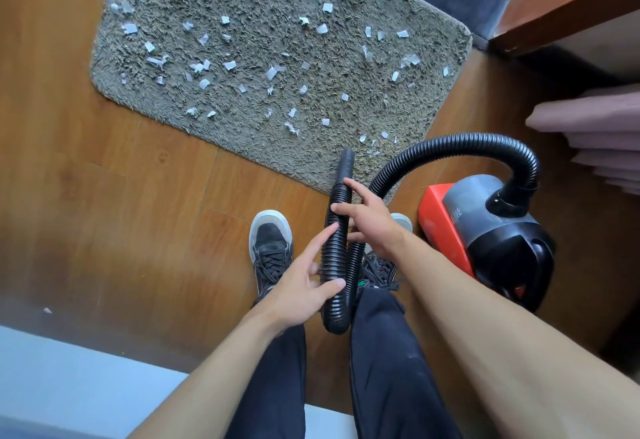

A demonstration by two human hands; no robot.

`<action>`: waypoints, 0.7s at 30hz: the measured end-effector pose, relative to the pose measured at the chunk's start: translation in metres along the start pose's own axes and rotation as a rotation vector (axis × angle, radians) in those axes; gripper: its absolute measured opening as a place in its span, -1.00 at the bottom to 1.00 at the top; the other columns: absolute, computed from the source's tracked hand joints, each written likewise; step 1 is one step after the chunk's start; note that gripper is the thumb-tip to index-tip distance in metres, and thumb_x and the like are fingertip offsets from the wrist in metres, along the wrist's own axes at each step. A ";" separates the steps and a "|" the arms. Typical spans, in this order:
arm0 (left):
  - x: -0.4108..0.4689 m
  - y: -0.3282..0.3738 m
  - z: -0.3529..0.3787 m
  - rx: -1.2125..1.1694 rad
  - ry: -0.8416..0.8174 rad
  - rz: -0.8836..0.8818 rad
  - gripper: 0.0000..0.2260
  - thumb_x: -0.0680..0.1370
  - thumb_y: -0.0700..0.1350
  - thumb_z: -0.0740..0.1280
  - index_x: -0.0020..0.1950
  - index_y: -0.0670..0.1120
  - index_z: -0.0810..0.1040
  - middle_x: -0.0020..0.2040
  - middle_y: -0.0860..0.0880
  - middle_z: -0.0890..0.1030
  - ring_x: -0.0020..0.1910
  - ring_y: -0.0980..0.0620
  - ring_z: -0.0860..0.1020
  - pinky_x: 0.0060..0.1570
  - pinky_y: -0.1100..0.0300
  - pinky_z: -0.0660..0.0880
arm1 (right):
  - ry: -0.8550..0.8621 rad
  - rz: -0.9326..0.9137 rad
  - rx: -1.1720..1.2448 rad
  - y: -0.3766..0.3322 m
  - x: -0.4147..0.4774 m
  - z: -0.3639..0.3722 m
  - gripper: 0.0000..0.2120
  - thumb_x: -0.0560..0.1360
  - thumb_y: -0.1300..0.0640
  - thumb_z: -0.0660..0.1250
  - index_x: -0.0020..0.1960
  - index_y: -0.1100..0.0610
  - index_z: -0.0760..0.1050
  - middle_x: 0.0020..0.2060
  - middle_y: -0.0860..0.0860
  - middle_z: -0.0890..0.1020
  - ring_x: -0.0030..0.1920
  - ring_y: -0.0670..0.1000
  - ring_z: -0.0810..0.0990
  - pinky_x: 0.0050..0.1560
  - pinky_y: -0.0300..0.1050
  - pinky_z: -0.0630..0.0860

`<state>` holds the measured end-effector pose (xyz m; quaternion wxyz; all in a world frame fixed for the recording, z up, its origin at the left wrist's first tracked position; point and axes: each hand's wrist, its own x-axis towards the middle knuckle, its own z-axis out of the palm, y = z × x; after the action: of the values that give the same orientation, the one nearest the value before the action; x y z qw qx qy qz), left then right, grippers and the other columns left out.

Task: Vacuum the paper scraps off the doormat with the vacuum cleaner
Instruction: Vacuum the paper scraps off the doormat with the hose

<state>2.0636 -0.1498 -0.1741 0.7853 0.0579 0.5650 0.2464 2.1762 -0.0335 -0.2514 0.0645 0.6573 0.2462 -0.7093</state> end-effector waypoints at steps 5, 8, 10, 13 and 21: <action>0.009 0.002 0.009 0.101 -0.032 -0.008 -0.31 0.61 -0.39 0.27 0.54 0.22 0.17 -0.03 0.02 0.58 -0.38 0.30 0.56 -0.39 0.49 0.42 | 0.034 0.019 0.039 0.006 0.001 -0.015 -0.40 0.51 0.29 0.37 0.46 -0.11 0.34 -0.03 0.02 0.64 -0.42 -0.16 0.60 -0.45 -0.25 0.50; 0.017 0.001 0.011 0.146 -0.041 -0.019 -0.31 0.60 -0.34 0.29 0.53 0.29 0.18 0.12 -0.02 0.61 -0.28 0.30 0.59 -0.33 0.48 0.45 | 0.075 0.016 0.088 0.009 0.000 -0.023 -0.41 0.50 0.29 0.37 0.45 -0.10 0.35 0.08 0.04 0.64 -0.29 -0.07 0.62 -0.39 -0.20 0.54; 0.024 0.001 0.013 0.183 -0.041 -0.016 -0.31 0.60 -0.30 0.32 0.52 0.34 0.19 0.13 0.00 0.62 -0.24 0.27 0.60 -0.31 0.44 0.47 | 0.107 0.006 0.121 0.010 0.001 -0.029 -0.43 0.50 0.29 0.36 0.41 -0.12 0.36 0.14 0.07 0.62 -0.25 -0.05 0.63 -0.35 -0.16 0.57; 0.036 0.004 0.018 0.215 -0.055 0.002 -0.30 0.59 -0.28 0.33 0.49 0.40 0.21 0.11 0.02 0.62 -0.20 0.24 0.61 -0.26 0.41 0.49 | 0.143 0.001 0.158 0.007 0.003 -0.040 -0.42 0.51 0.31 0.34 0.42 -0.13 0.35 0.18 0.11 0.61 -0.24 -0.03 0.63 -0.37 -0.17 0.56; 0.044 0.008 0.025 0.271 -0.054 -0.006 -0.29 0.57 -0.23 0.36 0.42 0.50 0.21 0.07 0.06 0.63 -0.07 0.10 0.62 -0.10 0.21 0.55 | 0.132 0.008 0.123 0.000 0.000 -0.049 -0.42 0.53 0.32 0.30 0.47 -0.08 0.32 0.09 0.08 0.59 -0.35 -0.09 0.55 -0.48 -0.26 0.48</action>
<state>2.0941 -0.1183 -0.1999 0.7859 0.1683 0.5720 0.1640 2.2201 -0.0120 -0.2525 0.0105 0.7063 0.2035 -0.6779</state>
